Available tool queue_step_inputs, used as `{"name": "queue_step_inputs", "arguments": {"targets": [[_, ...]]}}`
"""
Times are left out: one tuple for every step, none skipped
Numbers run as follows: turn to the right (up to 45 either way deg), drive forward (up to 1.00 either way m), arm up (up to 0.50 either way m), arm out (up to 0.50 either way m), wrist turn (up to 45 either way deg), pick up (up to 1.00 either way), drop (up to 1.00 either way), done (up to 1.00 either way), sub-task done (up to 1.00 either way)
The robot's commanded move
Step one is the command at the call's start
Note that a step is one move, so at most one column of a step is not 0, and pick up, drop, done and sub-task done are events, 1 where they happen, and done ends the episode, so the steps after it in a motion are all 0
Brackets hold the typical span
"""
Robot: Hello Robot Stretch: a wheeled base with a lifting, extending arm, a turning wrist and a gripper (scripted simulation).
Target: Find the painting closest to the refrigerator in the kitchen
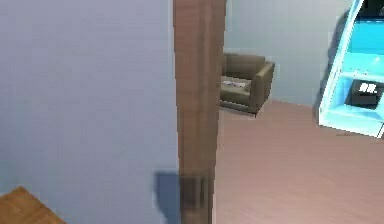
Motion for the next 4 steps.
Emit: {"name": "queue_step_inputs", "arguments": {"targets": [[45.0,0.00,0.00,0.00,0.0,0.00,0.00,0.00,0.00],[39.0,0.00,0.00,0.00,0.0,0.00,0.00,0.00,0.00],[0.0,0.30,0.00,0.00,0.0,0.00,0.00,0.00,0.00],[45.0,0.00,0.00,0.00,0.0,0.00,0.00,0.00,0.00]]}}
